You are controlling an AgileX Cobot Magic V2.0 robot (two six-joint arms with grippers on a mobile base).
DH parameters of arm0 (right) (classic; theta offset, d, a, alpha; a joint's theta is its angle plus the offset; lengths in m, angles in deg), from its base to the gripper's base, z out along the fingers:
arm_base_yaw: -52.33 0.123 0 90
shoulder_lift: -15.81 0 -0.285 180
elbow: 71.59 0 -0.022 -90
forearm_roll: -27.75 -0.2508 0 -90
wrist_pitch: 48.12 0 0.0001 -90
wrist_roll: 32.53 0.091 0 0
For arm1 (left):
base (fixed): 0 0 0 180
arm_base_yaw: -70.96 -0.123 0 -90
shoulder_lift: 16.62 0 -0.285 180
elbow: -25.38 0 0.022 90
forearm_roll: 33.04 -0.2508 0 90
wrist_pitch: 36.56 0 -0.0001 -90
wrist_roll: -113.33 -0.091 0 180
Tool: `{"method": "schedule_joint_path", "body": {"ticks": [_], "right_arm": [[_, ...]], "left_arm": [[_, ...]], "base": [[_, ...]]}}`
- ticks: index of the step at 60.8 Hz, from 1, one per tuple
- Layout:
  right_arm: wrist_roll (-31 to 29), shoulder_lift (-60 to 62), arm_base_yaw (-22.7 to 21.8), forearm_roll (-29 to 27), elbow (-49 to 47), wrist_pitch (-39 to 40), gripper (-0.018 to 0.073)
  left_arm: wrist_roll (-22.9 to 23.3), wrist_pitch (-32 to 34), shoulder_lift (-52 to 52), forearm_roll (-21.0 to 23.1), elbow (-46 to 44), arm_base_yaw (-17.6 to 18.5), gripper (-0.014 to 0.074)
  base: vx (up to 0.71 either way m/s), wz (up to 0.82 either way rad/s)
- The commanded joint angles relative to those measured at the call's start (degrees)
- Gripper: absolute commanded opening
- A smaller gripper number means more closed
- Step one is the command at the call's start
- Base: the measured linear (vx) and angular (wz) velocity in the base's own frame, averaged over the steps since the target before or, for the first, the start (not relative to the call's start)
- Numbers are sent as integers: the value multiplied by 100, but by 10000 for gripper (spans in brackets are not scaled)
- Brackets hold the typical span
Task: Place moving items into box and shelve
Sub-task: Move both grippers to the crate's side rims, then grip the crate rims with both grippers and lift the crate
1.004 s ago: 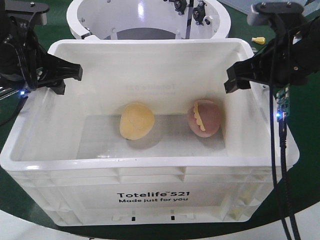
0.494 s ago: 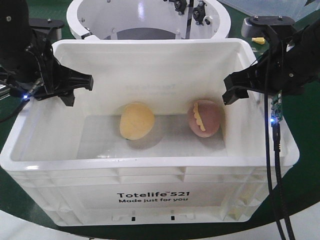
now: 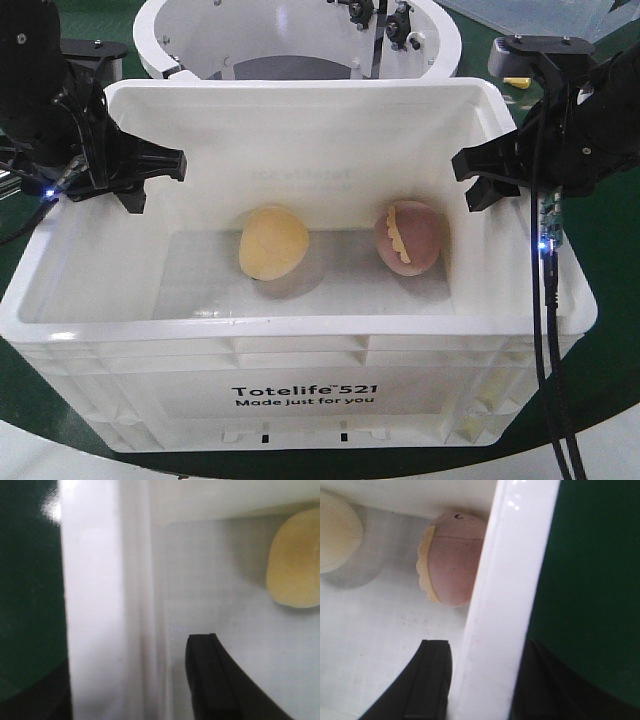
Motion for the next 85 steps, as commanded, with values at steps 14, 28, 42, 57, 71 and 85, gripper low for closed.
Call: {"method": "schedule_joint_path", "body": {"ticks": [14, 28, 42, 57, 71, 85], "right_arm": [[138, 274, -3, -142, -169, 417, -8], [188, 637, -3, -137, -169, 748, -6], [286, 954, -3, -27, -169, 917, -6], [362, 1192, -3, -1, -195, 1087, -6], [415, 1192, -3, 111, -717, 1060, -6], [465, 1187, -3, 395, -1084, 1066, -6]], "left_arm": [[-111, 178, 317, 77, -518, 19, -6], [-162, -53, 411, 155, -1693, 19, -6], [-176, -53, 436, 454, -2031, 19, -4], [-274, -53, 436, 836, -2031, 28, -4], [-274, -53, 493, 850, -2031, 28, -4], [-274, -53, 563, 830, -2031, 28, -4]], "base": [[0, 0], [0, 0], [0, 0], [0, 0], [0, 0], [0, 0]]}}
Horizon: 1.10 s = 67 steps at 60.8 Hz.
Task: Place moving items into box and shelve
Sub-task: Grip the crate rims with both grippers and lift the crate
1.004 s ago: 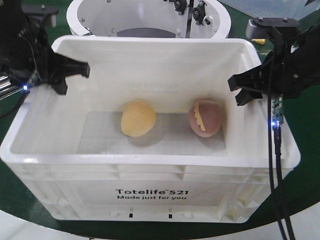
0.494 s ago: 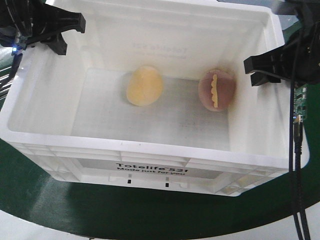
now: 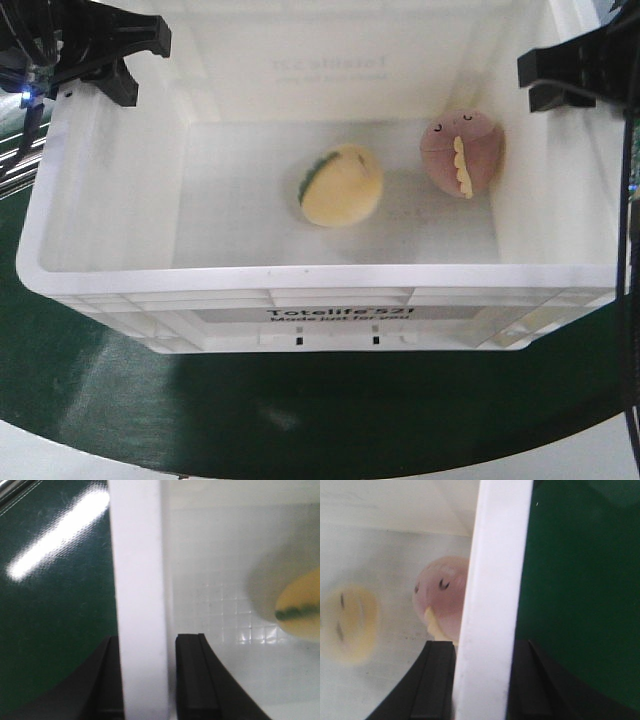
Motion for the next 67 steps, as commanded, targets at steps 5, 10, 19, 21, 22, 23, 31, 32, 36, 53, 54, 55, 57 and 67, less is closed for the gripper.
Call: {"method": "schedule_joint_path", "body": {"ticks": [5, 10, 19, 21, 22, 23, 31, 32, 36, 53, 54, 55, 57, 67], "right_arm": [[-36, 161, 34, -394, -316, 675, -6], [-36, 50, 34, -432, -316, 615, -6], [-36, -86, 34, -661, -316, 587, -6], [-36, -92, 34, -715, -316, 593, -6], [-36, -92, 34, -727, -316, 597, -6], [-36, -92, 34, -727, -316, 603, -6], [-45, -92, 34, -732, -316, 616, -6], [-45, -92, 34, -733, -316, 611, -6], [-45, -92, 34, -733, -316, 611, -6], [-40, -92, 34, -733, -316, 611, -6], [-40, -92, 34, -733, -316, 611, -6], [-40, -92, 34, -733, -316, 611, -6], [-40, -92, 34, -733, -316, 611, -6], [-40, -92, 34, -733, -316, 605, -6]], "left_arm": [[2, 423, 307, 288, -236, 52, -4], [2, 423, 328, 283, -236, 52, -4], [2, 423, 334, 283, -236, 52, -4], [-12, 423, 334, 283, -236, 52, -4], [-20, 423, 334, 283, -236, 52, -4], [-27, 423, 334, 283, -236, 52, -4], [-38, 436, 334, 281, -236, 52, -3], [-38, 441, 334, 281, -236, 52, -3], [-38, 441, 334, 281, -236, 52, -3], [-38, 436, 334, 281, -236, 52, -3], [-38, 436, 334, 281, -236, 52, -3], [-38, 436, 334, 281, -236, 52, -3], [-38, 436, 334, 281, -236, 52, -3], [-38, 436, 334, 281, -236, 52, -3]], "base": [[0, 0], [0, 0], [0, 0], [0, 0], [0, 0], [0, 0], [0, 0], [0, 0], [0, 0], [0, 0], [0, 0], [0, 0], [0, 0], [0, 0]]}}
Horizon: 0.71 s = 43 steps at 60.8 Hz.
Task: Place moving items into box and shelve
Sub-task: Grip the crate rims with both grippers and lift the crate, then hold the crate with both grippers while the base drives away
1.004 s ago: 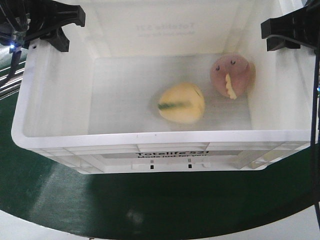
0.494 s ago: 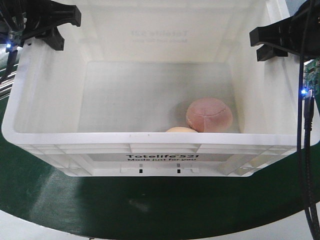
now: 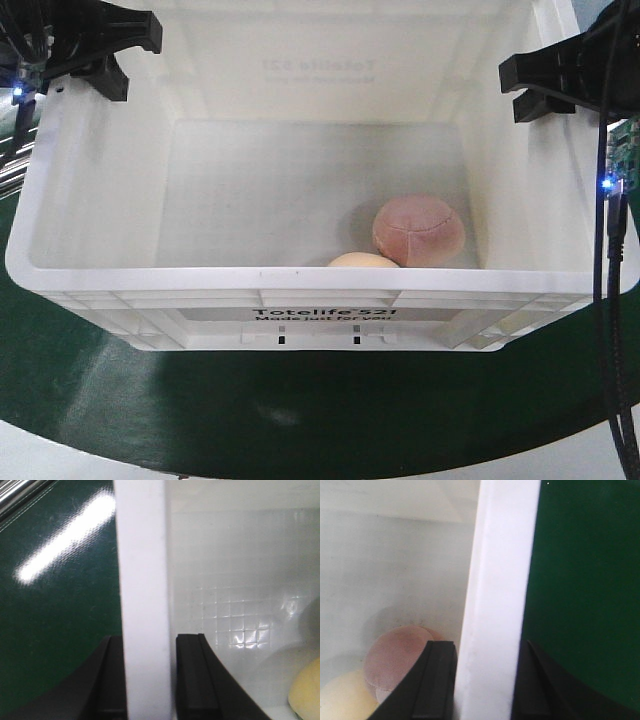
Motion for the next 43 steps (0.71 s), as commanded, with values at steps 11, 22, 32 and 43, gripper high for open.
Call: {"method": "schedule_joint_path", "body": {"ticks": [11, 22, 32, 43], "right_arm": [[-43, 233, 34, -531, -271, 759, -6], [-43, 233, 34, -531, -271, 759, -6], [-43, 233, 34, -531, -271, 764, -6], [-43, 233, 34, -531, -271, 764, -6]], "left_arm": [[-13, 439, 298, 441, -236, 76, -3], [-13, 439, 298, 441, -236, 76, -3], [-13, 439, 298, 441, -236, 76, -3], [-13, 439, 298, 441, -236, 76, -3]], "base": [[0, 0], [0, 0], [0, 0], [-1, 1]]}}
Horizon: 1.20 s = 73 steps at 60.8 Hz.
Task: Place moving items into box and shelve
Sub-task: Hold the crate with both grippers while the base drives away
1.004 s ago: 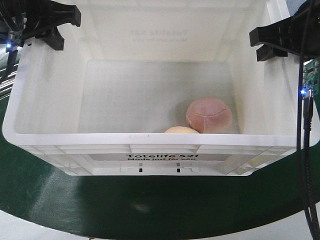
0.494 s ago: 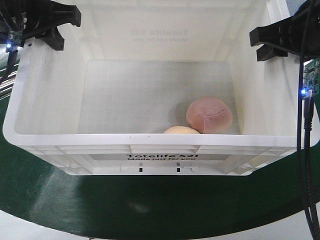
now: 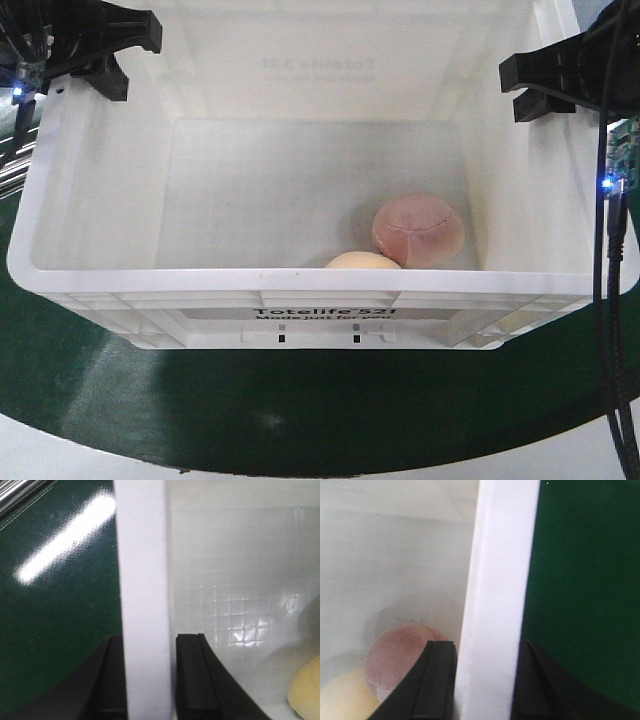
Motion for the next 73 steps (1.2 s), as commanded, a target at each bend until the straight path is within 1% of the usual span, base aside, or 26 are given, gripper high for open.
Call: {"method": "schedule_joint_path", "body": {"ticks": [1, 53, 73], "right_arm": [[-43, 233, 40, -526, -271, 758, -6], [-43, 233, 40, -526, -271, 758, -6], [-43, 233, 40, -526, -271, 758, -6]], "left_arm": [[-11, 439, 298, 441, -236, 76, -3], [-11, 439, 298, 441, -236, 76, -3], [-11, 439, 298, 441, -236, 76, -3]], "base": [[-3, 0], [-12, -1], [-11, 9]]}}
